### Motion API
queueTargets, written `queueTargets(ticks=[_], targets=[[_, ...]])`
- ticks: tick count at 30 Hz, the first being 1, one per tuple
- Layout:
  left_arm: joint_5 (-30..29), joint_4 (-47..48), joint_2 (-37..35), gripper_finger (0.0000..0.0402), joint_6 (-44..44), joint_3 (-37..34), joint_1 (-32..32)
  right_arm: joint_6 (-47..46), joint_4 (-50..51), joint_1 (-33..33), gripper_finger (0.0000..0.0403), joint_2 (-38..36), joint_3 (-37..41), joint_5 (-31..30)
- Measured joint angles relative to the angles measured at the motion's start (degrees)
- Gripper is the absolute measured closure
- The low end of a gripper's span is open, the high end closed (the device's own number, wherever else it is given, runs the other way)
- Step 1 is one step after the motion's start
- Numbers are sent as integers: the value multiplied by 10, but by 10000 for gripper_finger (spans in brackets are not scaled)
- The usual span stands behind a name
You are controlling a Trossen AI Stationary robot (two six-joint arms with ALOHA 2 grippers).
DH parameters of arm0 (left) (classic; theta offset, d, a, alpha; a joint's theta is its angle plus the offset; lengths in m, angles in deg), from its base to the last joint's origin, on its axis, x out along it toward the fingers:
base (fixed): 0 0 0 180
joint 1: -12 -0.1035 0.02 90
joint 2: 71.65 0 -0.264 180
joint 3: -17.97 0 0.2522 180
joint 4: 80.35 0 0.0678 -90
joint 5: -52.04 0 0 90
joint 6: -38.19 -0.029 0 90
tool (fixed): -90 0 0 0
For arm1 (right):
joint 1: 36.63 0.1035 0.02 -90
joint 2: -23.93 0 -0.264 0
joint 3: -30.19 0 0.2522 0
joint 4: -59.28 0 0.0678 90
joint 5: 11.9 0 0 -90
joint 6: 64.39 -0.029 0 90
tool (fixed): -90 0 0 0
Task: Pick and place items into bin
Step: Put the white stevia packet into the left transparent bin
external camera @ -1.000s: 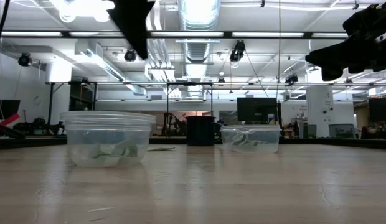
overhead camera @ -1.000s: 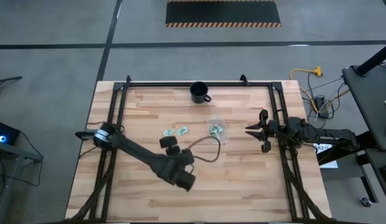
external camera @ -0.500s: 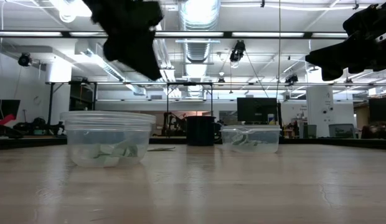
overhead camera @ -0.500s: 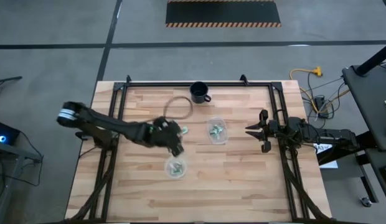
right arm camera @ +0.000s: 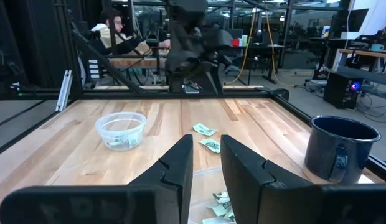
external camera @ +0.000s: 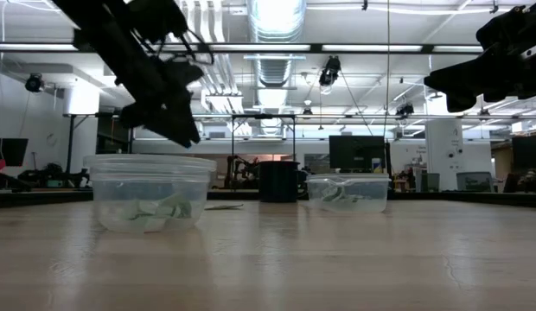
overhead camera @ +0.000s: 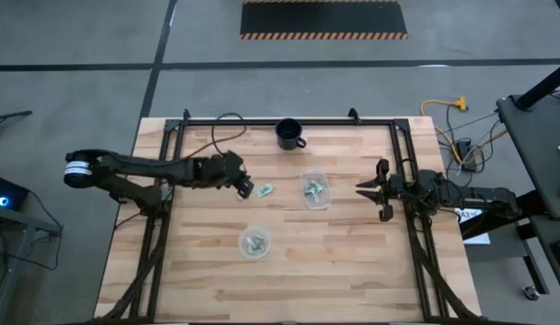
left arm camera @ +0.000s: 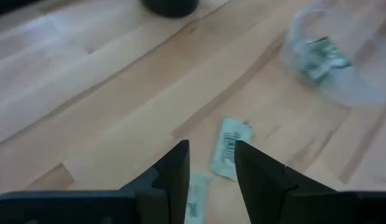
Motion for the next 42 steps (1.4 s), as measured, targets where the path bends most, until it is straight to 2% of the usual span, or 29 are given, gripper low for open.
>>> queueTargets(ticks=[6,10,15,18,22,28,42], targets=[[138,-5,36,292,-26,1,-88,0,0,0,330,0,0,0],[226,-4,58,292,-86,8,-135,1,0,0,330,0,0,0],[275,5,80,292,-167,33,-154,0,0,0,330,0,0,0],[283,49,96,292,-220,68,-154,0,0,0,330,0,0,0],[281,157,141,292,-280,129,-145,0,0,0,330,0,0,0],[249,283,217,292,-410,221,-107,0,0,0,330,0,0,0],[190,285,306,292,-610,310,-52,0,0,0,330,0,0,0]])
